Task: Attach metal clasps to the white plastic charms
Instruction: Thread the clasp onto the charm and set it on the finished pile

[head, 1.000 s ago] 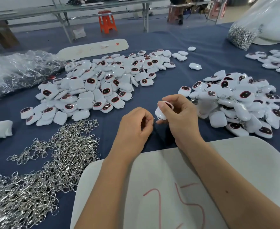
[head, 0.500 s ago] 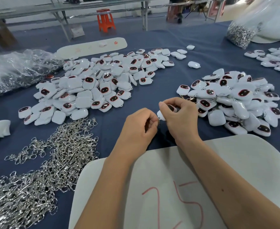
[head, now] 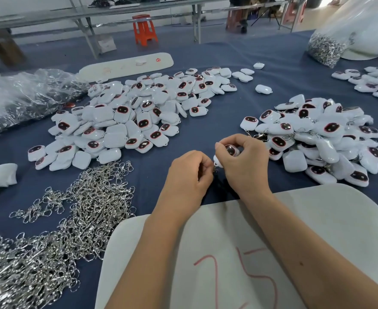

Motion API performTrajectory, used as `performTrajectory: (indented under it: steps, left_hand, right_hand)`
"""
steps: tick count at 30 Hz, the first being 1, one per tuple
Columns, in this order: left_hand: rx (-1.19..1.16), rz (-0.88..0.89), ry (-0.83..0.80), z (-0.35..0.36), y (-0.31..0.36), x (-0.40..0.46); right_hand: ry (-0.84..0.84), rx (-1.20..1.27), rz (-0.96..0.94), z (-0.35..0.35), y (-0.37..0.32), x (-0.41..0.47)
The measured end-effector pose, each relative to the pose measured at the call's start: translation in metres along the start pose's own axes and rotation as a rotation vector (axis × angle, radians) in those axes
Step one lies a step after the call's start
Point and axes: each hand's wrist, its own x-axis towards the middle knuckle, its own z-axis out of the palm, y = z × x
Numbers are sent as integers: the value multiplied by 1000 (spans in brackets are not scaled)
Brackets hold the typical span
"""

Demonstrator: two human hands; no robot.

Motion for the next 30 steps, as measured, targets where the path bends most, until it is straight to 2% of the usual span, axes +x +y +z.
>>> performTrajectory:
  steps: [8,10,13,20,26,30]
  left_hand:
    - [43,-127,77,9,2,2]
    - [31,-99,125,10,4,3]
    - [-12,36,182,8,5,5]
    - [-50,144,191,4,2,6]
    - [-108,149,230,1,2,8]
    - [-38,104,226,0,1,8]
  right_hand:
    - [62,-54,-122,3,-2,-3]
    - [46,39,-29,2,1,-2]
    - [21,289,165,-1,1,0]
    - [-62,543,347,-6,-2,4]
    - [-147,600,366,-6,-1,6]
    - [-168,597,339,-5,0,5]
